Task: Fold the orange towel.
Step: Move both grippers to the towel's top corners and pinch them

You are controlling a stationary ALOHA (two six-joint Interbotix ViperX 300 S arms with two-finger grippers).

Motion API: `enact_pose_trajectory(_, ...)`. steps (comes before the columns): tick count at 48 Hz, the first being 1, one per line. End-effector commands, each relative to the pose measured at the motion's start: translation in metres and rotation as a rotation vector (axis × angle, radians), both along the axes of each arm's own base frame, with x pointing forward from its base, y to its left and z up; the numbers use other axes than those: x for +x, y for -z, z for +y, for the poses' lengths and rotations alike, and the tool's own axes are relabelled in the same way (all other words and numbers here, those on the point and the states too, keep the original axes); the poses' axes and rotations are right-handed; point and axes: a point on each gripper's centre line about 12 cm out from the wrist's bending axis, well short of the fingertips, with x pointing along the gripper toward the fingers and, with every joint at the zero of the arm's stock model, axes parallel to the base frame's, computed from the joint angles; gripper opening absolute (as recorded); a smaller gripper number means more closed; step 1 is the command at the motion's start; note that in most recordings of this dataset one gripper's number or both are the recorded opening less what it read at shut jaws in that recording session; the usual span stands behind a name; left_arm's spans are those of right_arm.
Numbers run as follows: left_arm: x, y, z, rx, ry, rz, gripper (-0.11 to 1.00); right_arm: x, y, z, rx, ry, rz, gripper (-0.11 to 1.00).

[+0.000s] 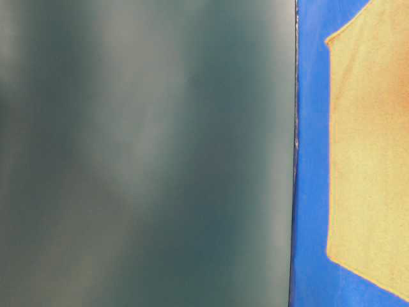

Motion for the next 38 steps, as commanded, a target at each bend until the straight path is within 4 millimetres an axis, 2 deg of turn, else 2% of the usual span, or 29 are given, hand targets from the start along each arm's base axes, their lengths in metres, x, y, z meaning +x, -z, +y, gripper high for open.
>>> enact_pose_trajectory(1, 0.008, -0.007, 0.003, -0.033, -0.014, -0.005, 0.01, 0.002, -0.010, -0.002, 0.012, 0.008, -0.025, 0.02)
enact_pose_trajectory(9, 0.017, 0.007, 0.016, -0.036, -0.074, 0.055, 0.01, 0.006, -0.007, -0.018, 0.073, 0.090, 0.046, 0.02)
enact_pose_trajectory(20, 0.030, 0.030, 0.044, -0.063, -0.197, 0.156, 0.01, 0.017, 0.022, -0.058, 0.156, 0.273, 0.208, 0.02)
enact_pose_trajectory(29, 0.037, 0.054, 0.077, -0.113, -0.323, 0.242, 0.02, 0.027, 0.048, -0.096, 0.200, 0.417, 0.322, 0.02)
enact_pose_trajectory(31, 0.038, 0.059, 0.083, -0.124, -0.347, 0.255, 0.05, 0.028, 0.056, -0.105, 0.214, 0.451, 0.352, 0.02)
enact_pose_trajectory(35, 0.042, 0.074, 0.096, -0.147, -0.390, 0.298, 0.23, 0.033, 0.072, -0.124, 0.245, 0.510, 0.424, 0.03)
enact_pose_trajectory(38, 0.046, 0.087, 0.107, -0.170, -0.424, 0.339, 0.40, 0.038, 0.082, -0.134, 0.262, 0.536, 0.470, 0.15)
